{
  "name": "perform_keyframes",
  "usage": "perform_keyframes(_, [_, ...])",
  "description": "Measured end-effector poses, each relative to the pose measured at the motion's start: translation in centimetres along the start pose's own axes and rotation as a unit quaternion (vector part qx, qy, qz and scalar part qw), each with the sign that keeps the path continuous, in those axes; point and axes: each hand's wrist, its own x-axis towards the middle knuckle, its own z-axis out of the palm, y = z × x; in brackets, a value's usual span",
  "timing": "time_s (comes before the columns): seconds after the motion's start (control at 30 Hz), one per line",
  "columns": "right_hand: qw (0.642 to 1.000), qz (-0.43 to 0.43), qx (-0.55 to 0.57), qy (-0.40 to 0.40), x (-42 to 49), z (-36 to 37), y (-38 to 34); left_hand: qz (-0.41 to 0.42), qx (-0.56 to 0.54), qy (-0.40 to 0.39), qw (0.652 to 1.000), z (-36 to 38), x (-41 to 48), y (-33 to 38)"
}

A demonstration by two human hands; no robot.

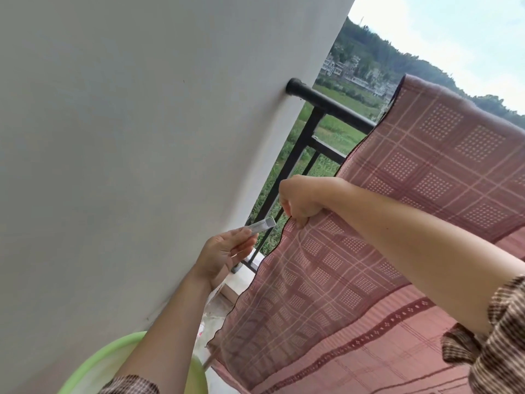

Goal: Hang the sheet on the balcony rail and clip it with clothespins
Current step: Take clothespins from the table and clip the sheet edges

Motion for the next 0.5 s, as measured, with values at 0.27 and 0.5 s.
perform_keyframes(0.27, [1.0,-0.009,0.009,-0.006,1.0,-0.1,-0.1,0.091,0.193,-0.039,0.976,-0.3,0.8,1.5])
perform_keyframes(0.5, [1.0,-0.002,0.009,0.005,1.3,0.0,-0.1,0.107,0.186,-0.046,0.976,0.0,1.4,1.6])
